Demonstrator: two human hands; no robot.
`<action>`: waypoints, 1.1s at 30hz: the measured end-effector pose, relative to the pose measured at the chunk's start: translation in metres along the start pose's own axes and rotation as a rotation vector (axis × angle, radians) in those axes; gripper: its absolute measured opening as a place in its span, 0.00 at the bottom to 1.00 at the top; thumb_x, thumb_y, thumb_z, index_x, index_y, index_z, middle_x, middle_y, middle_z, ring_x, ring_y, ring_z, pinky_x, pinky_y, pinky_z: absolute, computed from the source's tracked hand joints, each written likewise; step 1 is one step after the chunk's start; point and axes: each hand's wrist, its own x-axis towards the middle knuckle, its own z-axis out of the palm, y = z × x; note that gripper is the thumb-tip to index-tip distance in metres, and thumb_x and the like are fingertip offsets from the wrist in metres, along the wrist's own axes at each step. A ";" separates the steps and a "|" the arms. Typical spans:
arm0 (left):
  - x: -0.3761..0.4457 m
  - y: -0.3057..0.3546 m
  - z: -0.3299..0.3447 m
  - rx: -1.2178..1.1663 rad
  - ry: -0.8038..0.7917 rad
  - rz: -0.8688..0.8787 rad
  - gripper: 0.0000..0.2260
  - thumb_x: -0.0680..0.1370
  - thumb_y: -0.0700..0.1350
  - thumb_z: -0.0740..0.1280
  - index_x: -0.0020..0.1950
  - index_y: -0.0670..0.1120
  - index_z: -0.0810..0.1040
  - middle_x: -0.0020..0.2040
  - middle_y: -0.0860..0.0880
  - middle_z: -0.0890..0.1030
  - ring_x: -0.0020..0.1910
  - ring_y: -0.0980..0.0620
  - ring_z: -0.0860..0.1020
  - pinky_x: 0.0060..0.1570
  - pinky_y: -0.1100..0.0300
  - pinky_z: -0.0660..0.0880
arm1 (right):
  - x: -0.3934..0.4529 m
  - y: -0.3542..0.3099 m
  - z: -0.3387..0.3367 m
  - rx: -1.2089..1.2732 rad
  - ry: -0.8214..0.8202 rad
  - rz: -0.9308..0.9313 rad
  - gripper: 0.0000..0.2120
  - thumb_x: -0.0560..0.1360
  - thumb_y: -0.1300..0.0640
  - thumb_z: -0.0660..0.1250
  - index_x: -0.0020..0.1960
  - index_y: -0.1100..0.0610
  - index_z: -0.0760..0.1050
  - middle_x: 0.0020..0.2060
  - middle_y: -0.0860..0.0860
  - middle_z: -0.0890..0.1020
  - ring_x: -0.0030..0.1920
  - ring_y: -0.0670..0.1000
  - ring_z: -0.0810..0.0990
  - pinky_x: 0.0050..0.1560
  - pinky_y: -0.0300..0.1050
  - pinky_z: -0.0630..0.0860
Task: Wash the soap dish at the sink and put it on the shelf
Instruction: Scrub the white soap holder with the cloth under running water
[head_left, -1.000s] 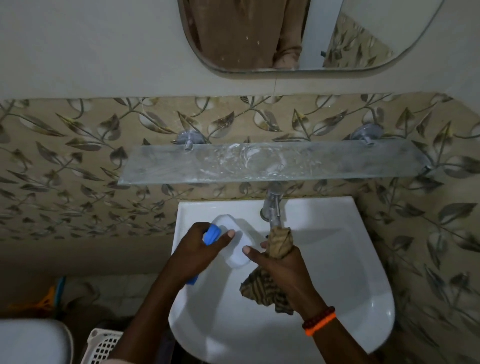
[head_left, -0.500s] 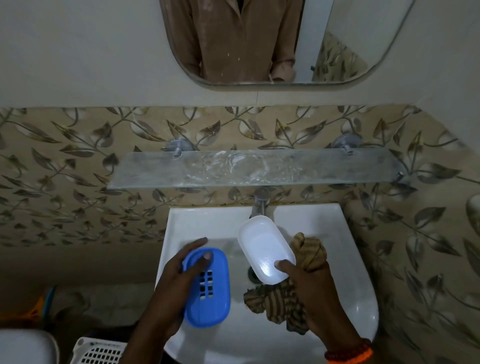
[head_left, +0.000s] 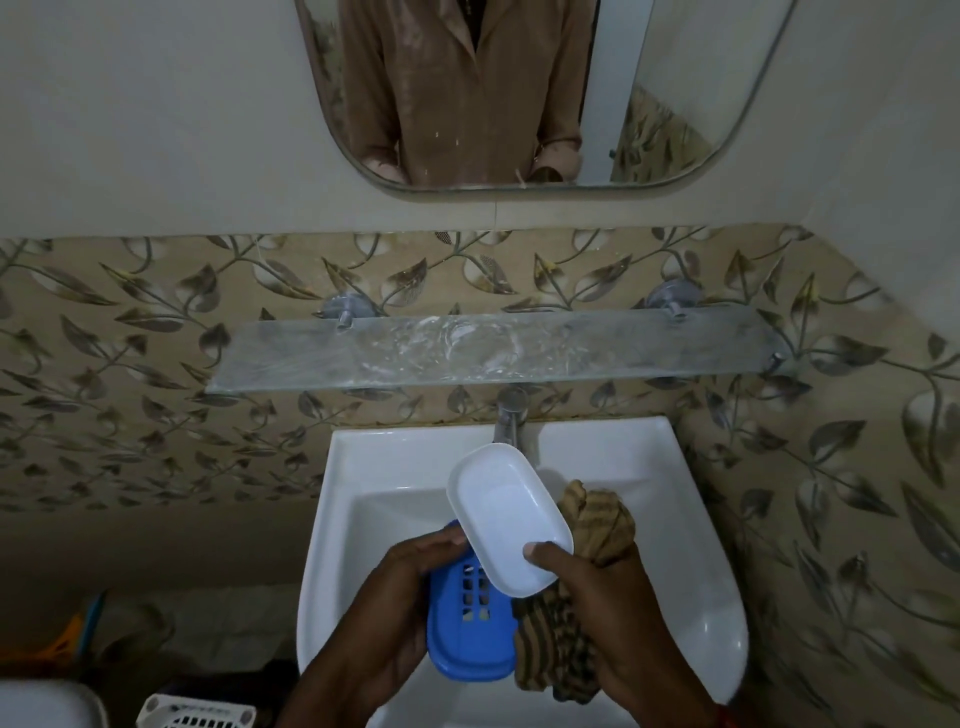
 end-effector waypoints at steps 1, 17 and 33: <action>-0.001 0.000 -0.001 -0.074 -0.042 -0.042 0.13 0.76 0.46 0.69 0.57 0.46 0.87 0.58 0.38 0.86 0.55 0.38 0.85 0.49 0.47 0.83 | -0.001 -0.002 -0.001 0.010 -0.004 0.011 0.18 0.68 0.57 0.80 0.54 0.46 0.78 0.50 0.52 0.85 0.50 0.58 0.85 0.54 0.61 0.83; 0.008 -0.010 -0.009 -0.319 -0.291 -0.138 0.39 0.45 0.52 0.88 0.52 0.39 0.88 0.55 0.33 0.85 0.50 0.33 0.86 0.39 0.42 0.84 | -0.024 -0.028 0.009 -0.257 -0.430 0.097 0.21 0.64 0.46 0.81 0.53 0.36 0.78 0.48 0.36 0.86 0.48 0.41 0.85 0.49 0.37 0.83; 0.011 -0.005 0.002 -0.023 -0.113 -0.009 0.44 0.55 0.70 0.77 0.66 0.47 0.81 0.56 0.43 0.87 0.56 0.45 0.85 0.55 0.51 0.82 | -0.055 -0.063 0.031 -0.992 0.006 -0.650 0.09 0.79 0.47 0.63 0.59 0.44 0.73 0.49 0.42 0.79 0.50 0.45 0.80 0.53 0.46 0.78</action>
